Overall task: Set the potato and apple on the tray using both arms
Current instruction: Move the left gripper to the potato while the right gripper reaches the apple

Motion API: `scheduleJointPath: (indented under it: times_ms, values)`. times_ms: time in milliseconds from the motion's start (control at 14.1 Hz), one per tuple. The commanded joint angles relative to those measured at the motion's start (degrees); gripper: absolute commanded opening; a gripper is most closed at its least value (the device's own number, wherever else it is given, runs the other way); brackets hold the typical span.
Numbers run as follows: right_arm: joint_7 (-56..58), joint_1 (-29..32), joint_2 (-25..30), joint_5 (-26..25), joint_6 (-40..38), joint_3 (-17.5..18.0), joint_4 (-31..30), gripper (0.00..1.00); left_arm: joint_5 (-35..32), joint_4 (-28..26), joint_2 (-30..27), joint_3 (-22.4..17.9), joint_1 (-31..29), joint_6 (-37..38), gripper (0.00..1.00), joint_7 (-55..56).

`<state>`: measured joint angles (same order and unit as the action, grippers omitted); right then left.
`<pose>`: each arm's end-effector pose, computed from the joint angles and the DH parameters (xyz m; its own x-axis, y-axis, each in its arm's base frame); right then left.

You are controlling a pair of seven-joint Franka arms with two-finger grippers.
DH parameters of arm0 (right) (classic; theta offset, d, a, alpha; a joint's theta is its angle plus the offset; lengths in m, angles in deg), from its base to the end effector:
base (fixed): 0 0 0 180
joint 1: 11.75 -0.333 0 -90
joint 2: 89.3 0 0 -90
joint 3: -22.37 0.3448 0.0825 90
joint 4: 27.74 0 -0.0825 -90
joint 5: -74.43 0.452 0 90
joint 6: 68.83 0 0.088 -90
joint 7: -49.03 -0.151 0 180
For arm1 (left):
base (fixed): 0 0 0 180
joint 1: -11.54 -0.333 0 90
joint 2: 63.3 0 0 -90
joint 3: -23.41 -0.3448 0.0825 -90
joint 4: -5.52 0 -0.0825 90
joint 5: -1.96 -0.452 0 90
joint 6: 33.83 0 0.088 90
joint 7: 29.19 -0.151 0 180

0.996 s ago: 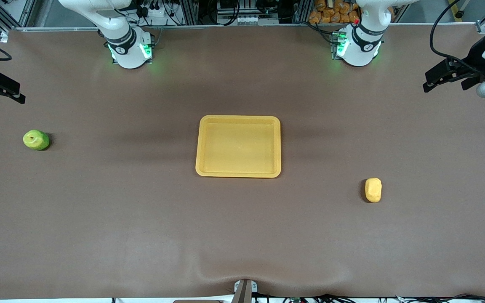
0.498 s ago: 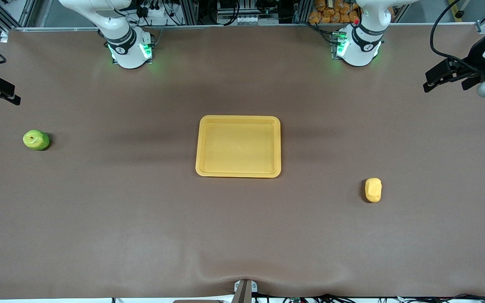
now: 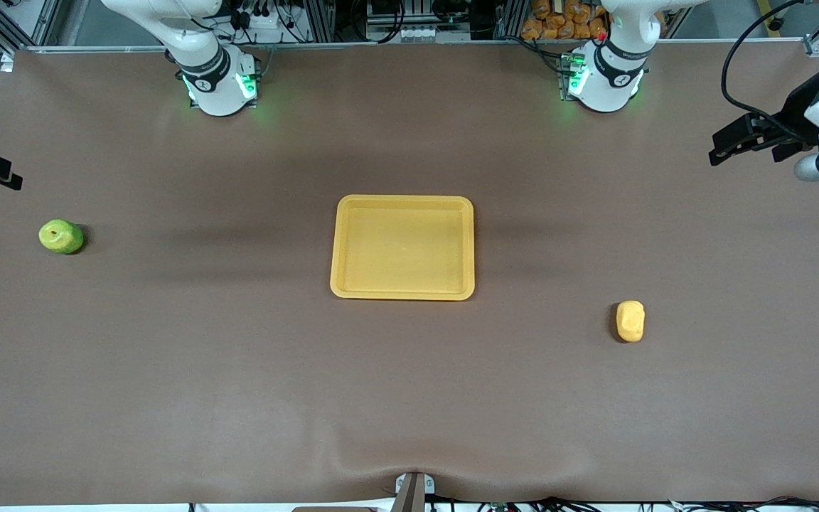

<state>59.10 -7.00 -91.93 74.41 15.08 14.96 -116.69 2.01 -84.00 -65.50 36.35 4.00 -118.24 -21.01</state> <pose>0.6057 -0.1290 0.5825 0.9906 -0.0353 -0.1321 -0.0379 -0.9991 -0.0171 0.5945 -0.0588 0.6284 0.9975 0.0491 -0.0501 0.0484 -0.9987 -0.0150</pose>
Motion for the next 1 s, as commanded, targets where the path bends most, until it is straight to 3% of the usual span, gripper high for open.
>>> scheduleJointPath:
  times_ms: [0, 925]
  values:
    - [0.5, 2.6, -1.9, -0.3, -0.1, 0.6, 0.9, 1.00, 0.3, -2.1, 0.1, 0.1, -0.5, -2.9, 1.00, -1.0]
    - [0.5, 9.1, -11.0, -2.2, -0.5, 0.6, 0.4, 1.00, -3.2, -19.4, 0.6, 0.5, -0.2, -24.8, 1.00, -1.0]
